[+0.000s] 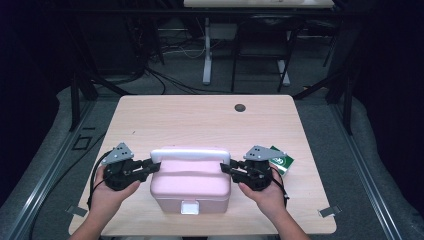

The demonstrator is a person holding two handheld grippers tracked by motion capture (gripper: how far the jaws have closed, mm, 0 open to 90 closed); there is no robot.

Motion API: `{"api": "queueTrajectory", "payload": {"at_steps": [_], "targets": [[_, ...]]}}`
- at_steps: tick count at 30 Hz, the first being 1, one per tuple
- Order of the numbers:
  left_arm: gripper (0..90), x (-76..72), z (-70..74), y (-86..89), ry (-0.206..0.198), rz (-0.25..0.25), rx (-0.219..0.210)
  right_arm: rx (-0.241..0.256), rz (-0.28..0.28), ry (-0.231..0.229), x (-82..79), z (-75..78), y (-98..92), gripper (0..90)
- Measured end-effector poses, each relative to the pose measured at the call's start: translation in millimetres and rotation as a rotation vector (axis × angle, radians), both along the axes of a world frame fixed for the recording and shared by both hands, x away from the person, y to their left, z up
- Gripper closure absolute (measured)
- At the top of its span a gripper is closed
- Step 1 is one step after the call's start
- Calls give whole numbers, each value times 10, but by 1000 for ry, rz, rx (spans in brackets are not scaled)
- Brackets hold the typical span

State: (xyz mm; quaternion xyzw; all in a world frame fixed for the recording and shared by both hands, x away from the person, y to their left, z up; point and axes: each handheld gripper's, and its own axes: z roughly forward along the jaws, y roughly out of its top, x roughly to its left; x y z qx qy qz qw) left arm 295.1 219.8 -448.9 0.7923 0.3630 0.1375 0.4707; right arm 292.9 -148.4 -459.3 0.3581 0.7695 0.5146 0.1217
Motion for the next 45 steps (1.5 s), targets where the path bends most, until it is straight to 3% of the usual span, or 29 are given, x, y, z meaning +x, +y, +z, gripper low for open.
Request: {"api": "queueTrajectory", "payload": {"at_steps": [20, 32, 38, 45], "targets": [[729, 40, 53, 1, 26, -9, 13, -14, -7, 6, 20, 26, 8, 741], [729, 130, 202, 21, 50, -8, -18, 14, -22, -4, 83, 148, -6, 741], [723, 161, 240, 23, 51, -10, -19, 56, -30, 13, 113, 171, -22, 742], [701, 87, 238, 104, 35, -12, -32, 77, -35, 22, 110, 166, -21, 743]]}}
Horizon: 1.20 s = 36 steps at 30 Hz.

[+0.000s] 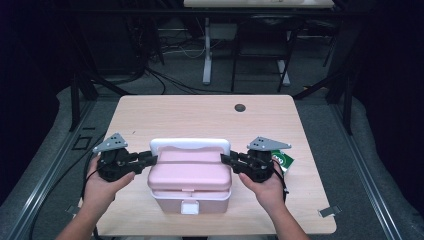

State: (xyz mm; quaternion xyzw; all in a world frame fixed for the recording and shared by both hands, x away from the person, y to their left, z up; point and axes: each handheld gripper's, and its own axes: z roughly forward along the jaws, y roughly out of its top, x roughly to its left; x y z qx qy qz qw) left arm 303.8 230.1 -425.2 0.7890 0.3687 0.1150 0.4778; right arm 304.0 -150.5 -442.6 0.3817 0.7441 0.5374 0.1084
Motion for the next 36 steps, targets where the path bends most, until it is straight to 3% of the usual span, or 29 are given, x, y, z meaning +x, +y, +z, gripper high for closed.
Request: {"api": "queueTrajectory", "payload": {"at_steps": [7, 16, 25, 36], "targets": [[742, -151, -66, 107, -20, -14, -2, -1, -3, -1, -6, -14, 0, 743], [798, -340, -266, 226, 13, -17, -19, 12, -6, -2, -4, -18, -1, 744], [854, -458, -370, 215, 35, -35, -29, 15, -6, 2, -1, -13, -5, 744], [878, -474, -411, 135, 57, -73, -27, 19, -19, -2, 3, -9, 1, 745]]}}
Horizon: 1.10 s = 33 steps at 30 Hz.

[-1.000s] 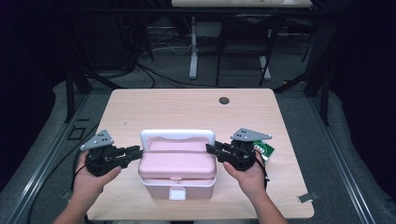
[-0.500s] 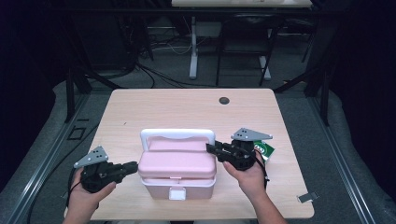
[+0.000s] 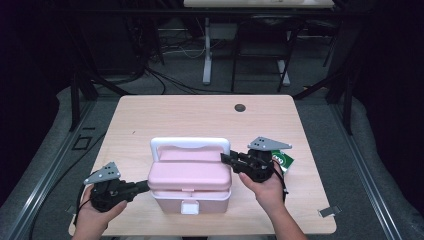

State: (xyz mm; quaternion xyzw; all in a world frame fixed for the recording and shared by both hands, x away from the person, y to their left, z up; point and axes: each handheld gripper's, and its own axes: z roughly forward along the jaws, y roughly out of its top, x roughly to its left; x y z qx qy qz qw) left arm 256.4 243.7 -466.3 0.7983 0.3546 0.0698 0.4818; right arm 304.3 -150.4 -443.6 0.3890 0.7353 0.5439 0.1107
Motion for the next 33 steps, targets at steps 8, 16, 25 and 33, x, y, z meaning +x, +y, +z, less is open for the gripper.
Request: {"api": "queueTrajectory", "payload": {"at_steps": [8, 16, 25, 33], "targets": [[878, 17, 0, -126, 0, -31, 12, 3, 1, -2, 5, 2, -4, 745], [878, 45, -16, -232, 4, -49, 12, 7, 7, 2, 6, 4, -10, 744], [874, 63, -23, -289, 3, -62, 23, 21, 6, -3, 9, -6, -7, 743], [873, 60, 3, -277, -2, -49, 6, 20, 3, 6, 7, -3, -28, 734]]}}
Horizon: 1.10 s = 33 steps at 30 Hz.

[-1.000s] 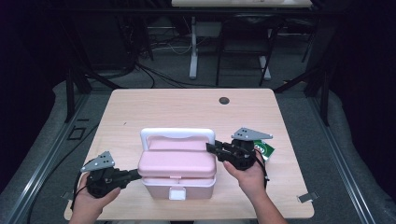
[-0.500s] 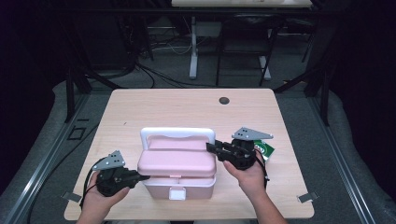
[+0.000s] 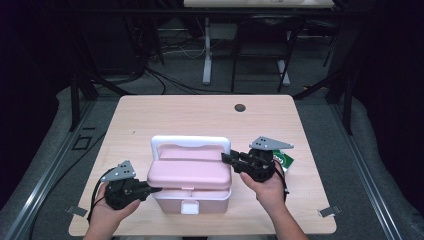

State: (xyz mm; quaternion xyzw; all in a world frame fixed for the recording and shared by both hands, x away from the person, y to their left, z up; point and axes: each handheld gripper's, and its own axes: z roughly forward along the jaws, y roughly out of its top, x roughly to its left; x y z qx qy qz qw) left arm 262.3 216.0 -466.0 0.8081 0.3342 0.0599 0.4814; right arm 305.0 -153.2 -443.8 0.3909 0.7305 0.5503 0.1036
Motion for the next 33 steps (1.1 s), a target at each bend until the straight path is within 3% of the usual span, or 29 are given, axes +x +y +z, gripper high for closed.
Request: {"api": "queueTrajectory", "payload": {"at_steps": [14, 21, 33], "targets": [[872, 28, 78, 18, -6, 5, 4, 0, 4, -6, -50, 20, -56, 719], [871, 64, 182, 9, -23, 9, 7, 2, -11, -36, -149, 91, -153, 735], [871, 168, 392, -6, -46, 20, 4, -12, -6, -34, -243, 84, -243, 757]]}}
